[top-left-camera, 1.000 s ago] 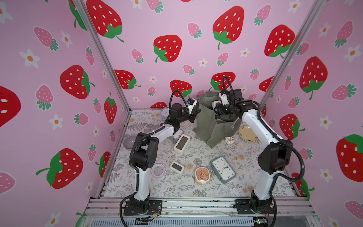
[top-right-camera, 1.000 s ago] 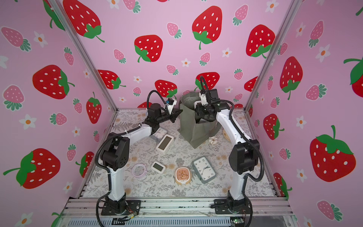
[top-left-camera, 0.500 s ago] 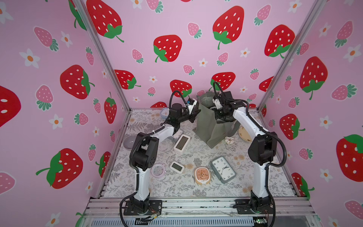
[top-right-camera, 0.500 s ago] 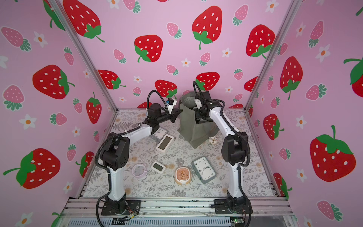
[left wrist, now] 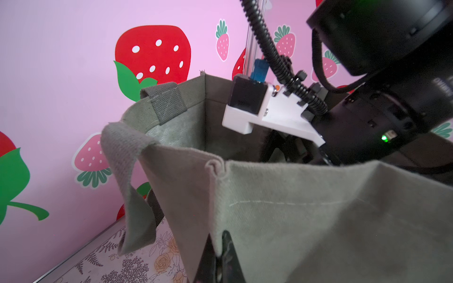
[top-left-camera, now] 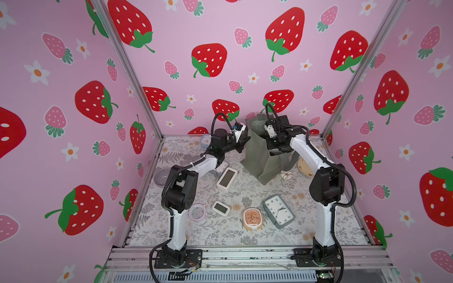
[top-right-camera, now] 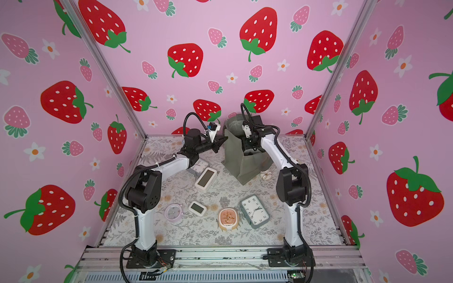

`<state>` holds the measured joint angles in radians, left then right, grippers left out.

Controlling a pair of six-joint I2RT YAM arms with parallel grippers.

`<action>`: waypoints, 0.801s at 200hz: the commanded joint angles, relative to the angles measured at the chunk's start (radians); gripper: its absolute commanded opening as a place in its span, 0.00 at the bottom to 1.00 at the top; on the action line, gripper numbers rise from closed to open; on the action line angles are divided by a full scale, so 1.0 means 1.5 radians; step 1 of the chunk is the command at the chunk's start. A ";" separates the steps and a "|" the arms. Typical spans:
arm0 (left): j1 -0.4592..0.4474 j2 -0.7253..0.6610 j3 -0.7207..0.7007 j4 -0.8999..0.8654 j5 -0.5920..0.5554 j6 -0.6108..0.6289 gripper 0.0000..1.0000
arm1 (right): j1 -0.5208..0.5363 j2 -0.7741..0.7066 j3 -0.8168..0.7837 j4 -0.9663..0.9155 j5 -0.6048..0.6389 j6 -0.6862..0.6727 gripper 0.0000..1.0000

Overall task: Put the alarm clock into the canvas bag
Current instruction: Place the alarm at the canvas bag.

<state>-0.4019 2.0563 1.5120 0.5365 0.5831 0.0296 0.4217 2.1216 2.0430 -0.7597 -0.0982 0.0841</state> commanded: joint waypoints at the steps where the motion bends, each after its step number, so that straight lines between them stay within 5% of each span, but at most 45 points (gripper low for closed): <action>1: -0.002 -0.008 -0.001 0.026 0.011 0.002 0.00 | 0.008 -0.043 -0.003 0.008 -0.008 -0.001 1.00; 86: 0.001 -0.007 -0.003 0.023 0.007 0.004 0.00 | 0.031 -0.310 -0.149 0.062 -0.011 -0.019 1.00; 113: 0.001 -0.012 -0.006 0.016 0.006 0.007 0.43 | 0.033 -0.419 -0.288 0.138 -0.029 0.012 1.00; 160: 0.000 -0.068 -0.040 0.007 -0.059 0.032 0.76 | 0.033 -0.524 -0.437 0.219 -0.010 0.070 1.00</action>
<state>-0.4019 2.0388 1.4822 0.5365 0.5583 0.0509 0.4725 1.3834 1.4673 -0.5209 -0.1188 0.1398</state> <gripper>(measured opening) 0.720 0.993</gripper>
